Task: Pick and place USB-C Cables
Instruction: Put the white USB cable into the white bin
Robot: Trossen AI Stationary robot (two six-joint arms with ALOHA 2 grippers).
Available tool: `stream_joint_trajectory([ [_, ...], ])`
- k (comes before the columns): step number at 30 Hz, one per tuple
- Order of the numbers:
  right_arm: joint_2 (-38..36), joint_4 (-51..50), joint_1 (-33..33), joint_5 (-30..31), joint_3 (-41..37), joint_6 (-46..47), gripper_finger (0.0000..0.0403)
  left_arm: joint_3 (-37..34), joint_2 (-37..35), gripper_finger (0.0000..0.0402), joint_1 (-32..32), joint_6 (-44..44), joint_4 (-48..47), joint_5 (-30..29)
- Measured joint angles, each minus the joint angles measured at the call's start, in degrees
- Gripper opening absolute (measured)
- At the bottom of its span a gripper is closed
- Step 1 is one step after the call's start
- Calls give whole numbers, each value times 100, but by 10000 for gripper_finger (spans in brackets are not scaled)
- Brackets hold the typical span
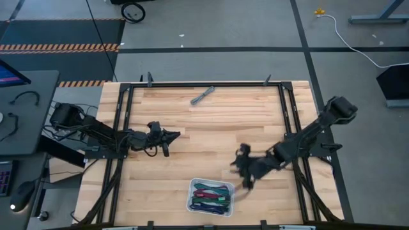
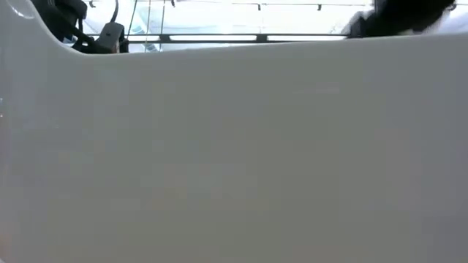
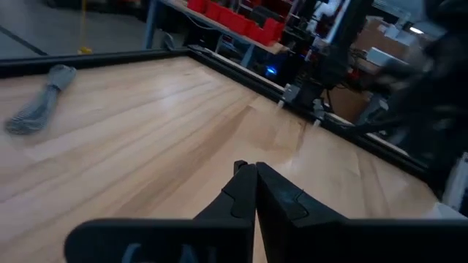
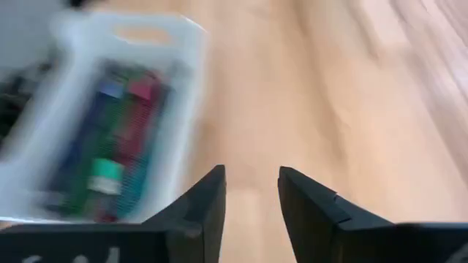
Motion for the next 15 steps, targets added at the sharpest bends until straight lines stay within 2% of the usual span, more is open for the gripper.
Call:
stream_joint_trajectory([
  [3,-517,544,-350,0,-1194,375,120,95,0,17,114,138,-117,-281],
  [6,-805,1880,-810,-21,-2487,462,110,459,0,17,581,293,-740,-122],
  [10,-785,4295,-1553,18,-3737,322,107,1675,145,17,1594,574,-2931,767],
  [12,-710,5159,-1843,3,-4117,134,108,2345,367,20,2033,1012,-4045,906],
  [15,-622,5893,-2208,16,-4395,-98,108,3278,842,32,2621,1771,-5070,1001],
])
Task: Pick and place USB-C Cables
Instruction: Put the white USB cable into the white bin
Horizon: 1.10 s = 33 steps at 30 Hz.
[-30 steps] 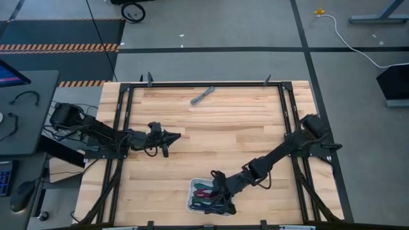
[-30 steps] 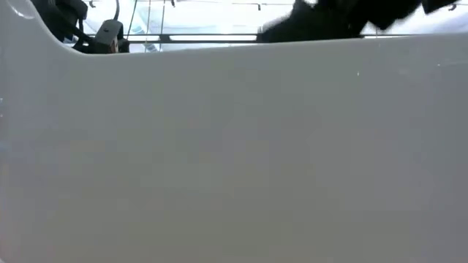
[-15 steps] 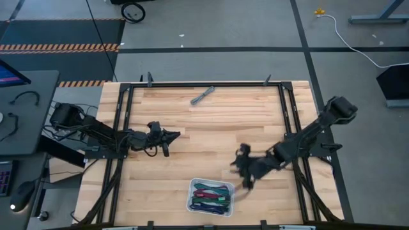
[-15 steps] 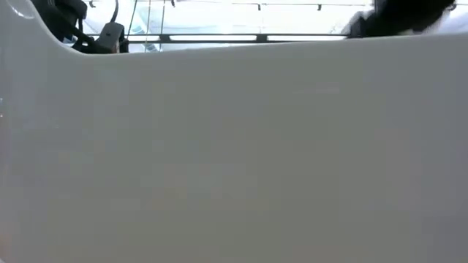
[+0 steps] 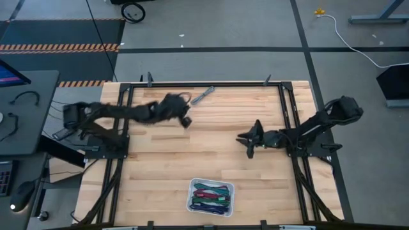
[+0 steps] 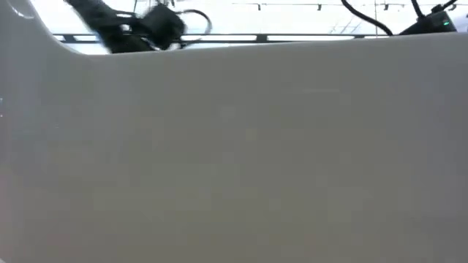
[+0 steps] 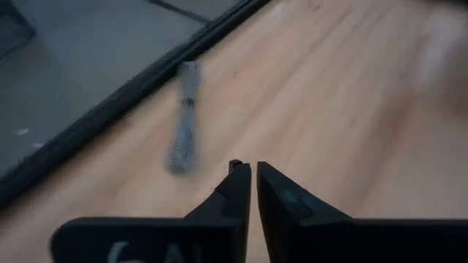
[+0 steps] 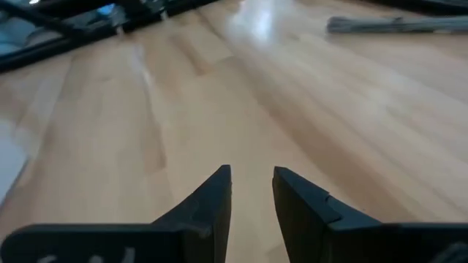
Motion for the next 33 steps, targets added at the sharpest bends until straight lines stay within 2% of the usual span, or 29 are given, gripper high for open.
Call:
stream_joint_trajectory([
  [4,106,329,-300,-13,-67,-109,106,940,787,68,746,758,-522,1042],
  [8,217,388,-430,-15,-55,-220,107,1535,1599,128,1343,1203,-534,2231],
  [12,346,362,-517,-7,-56,-237,106,1833,2205,191,1763,1223,-567,2882],
  [15,431,389,-586,2,-51,-273,106,1882,2464,228,1914,1425,-593,2883],
  [17,430,391,-641,2,-54,-315,105,1882,2591,244,1921,1678,-604,2671],
  [22,428,409,-789,4,-54,-415,105,1886,2876,254,1854,2237,-591,2189],
  [25,428,421,-871,4,-54,-420,105,1884,3031,244,1831,2358,-507,2102],
  [28,428,410,-925,4,-54,-420,105,1884,3033,225,1782,2432,-475,1740],
  [33,428,395,-945,4,-54,-447,105,1884,3048,162,1885,2434,-421,1674],
])
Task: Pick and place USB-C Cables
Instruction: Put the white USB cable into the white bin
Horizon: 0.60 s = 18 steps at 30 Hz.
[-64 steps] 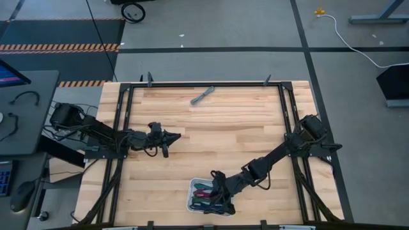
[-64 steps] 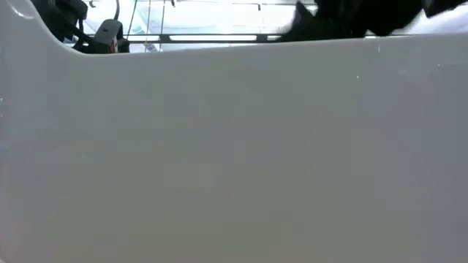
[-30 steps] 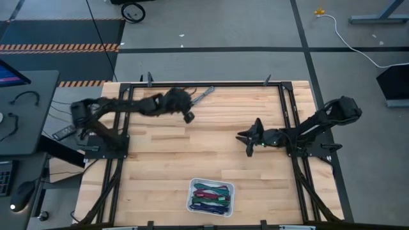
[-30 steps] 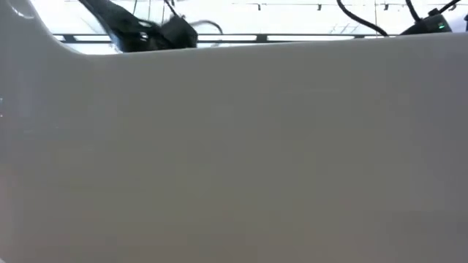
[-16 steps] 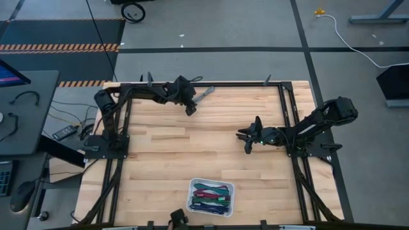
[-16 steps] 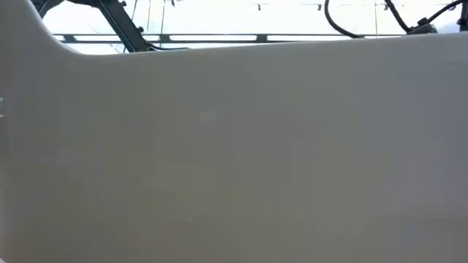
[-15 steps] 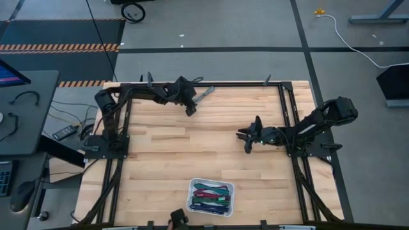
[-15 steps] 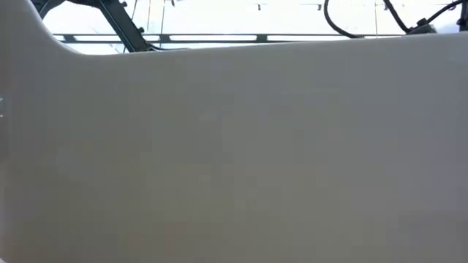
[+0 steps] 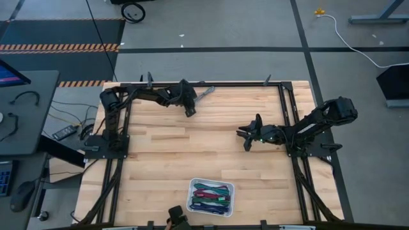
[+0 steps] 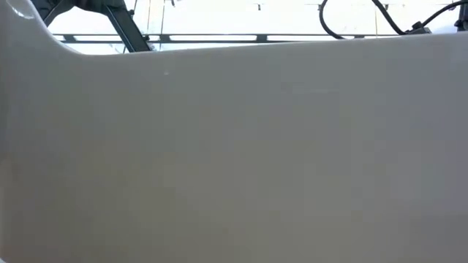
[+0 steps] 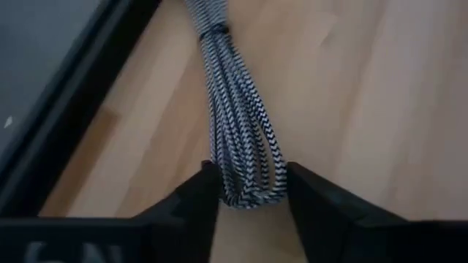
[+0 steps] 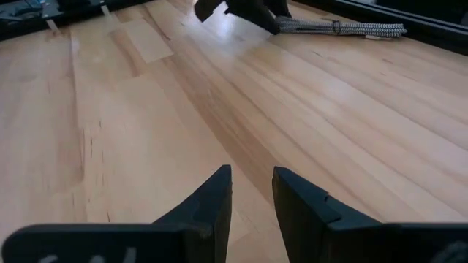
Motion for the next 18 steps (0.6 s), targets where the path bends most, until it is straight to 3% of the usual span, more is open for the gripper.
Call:
stream_joint_trajectory([
  [7,0,33,7,-13,0,19,105,2,-39,24,221,11,-189,-94],
  [12,0,31,168,-63,0,300,105,-15,-511,20,48,-4,-899,-735],
  [18,0,29,620,27,0,730,105,-13,-1704,20,-937,-60,-2010,-1283],
])
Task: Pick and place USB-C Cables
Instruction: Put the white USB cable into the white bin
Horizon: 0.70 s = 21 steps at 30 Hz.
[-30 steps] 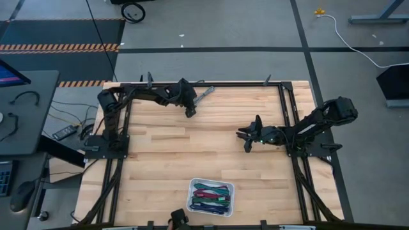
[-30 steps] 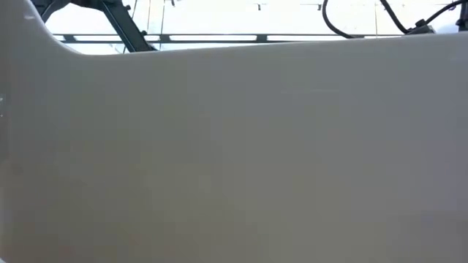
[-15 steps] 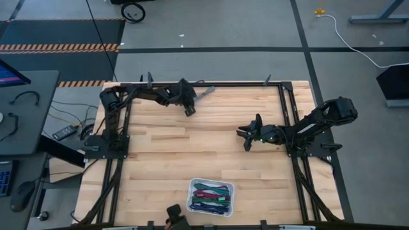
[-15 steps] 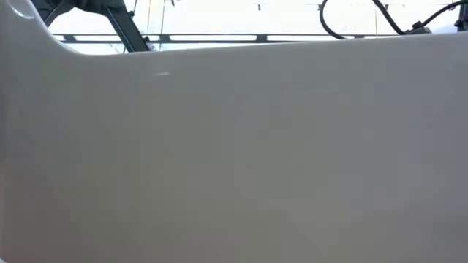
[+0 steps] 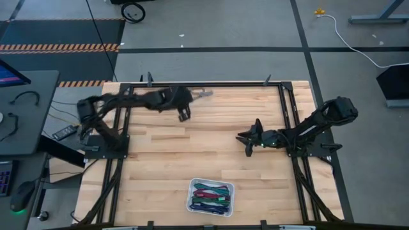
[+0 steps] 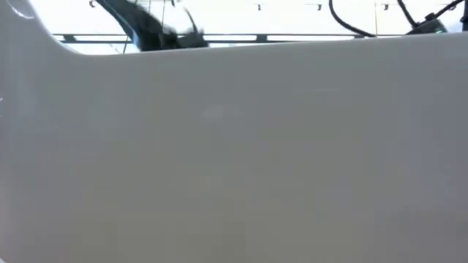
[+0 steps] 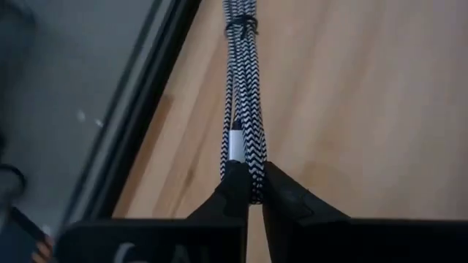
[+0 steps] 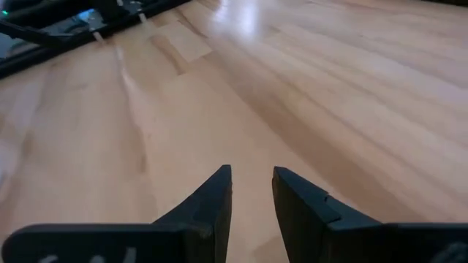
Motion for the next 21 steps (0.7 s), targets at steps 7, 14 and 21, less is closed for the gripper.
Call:
stream_joint_trajectory([
  [7,0,3,919,636,0,436,105,-82,-1402,20,-2155,-285,-1106,-251],
  [14,0,31,1671,1270,0,546,105,-90,-1608,20,-4610,-971,-1522,258],
  [21,-2,218,1771,1472,2,471,105,-90,-875,23,-5883,-1753,176,-177],
])
